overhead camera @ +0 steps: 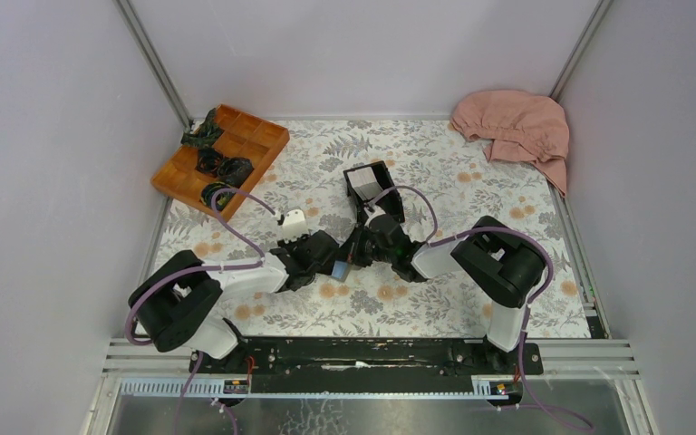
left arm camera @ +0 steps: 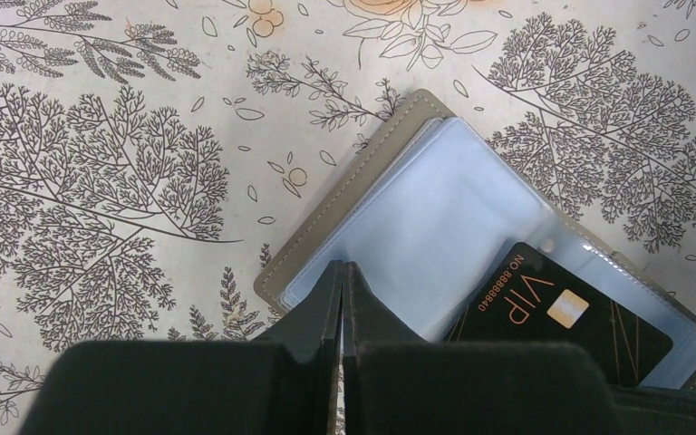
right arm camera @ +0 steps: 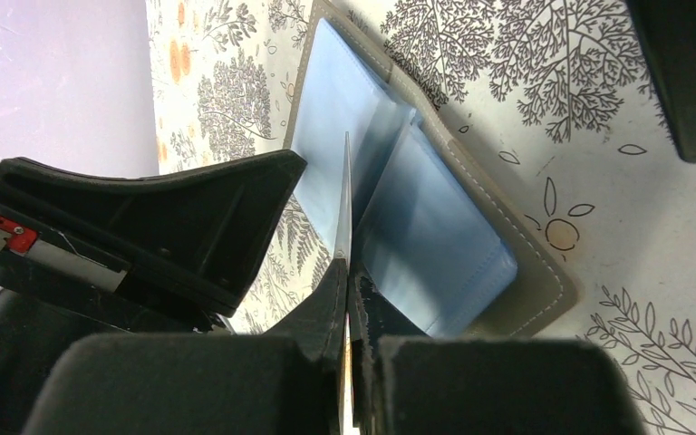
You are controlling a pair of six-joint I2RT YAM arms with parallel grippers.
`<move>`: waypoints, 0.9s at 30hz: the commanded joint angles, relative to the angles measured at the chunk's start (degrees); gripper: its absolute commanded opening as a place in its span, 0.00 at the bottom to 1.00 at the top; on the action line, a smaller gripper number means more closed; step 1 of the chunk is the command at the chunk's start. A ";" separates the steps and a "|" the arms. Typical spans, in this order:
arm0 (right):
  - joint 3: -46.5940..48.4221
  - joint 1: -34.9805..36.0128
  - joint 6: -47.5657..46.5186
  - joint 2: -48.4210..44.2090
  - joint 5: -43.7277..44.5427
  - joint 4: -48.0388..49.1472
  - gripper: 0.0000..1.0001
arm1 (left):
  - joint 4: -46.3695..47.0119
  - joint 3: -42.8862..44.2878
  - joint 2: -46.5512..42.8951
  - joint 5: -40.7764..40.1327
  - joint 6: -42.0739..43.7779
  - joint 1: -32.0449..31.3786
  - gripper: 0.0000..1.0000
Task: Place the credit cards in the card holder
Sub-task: Insert the credit card into the card holder.
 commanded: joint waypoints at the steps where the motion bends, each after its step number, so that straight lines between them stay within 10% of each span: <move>1: -0.62 -0.53 2.90 -0.91 1.76 3.11 0.00 | -3.40 -2.28 1.77 3.94 -1.88 -1.03 0.00; 27: -1.52 -1.75 15.47 4.02 3.72 5.42 0.00 | -4.54 -2.07 2.20 3.55 -3.61 -2.65 0.00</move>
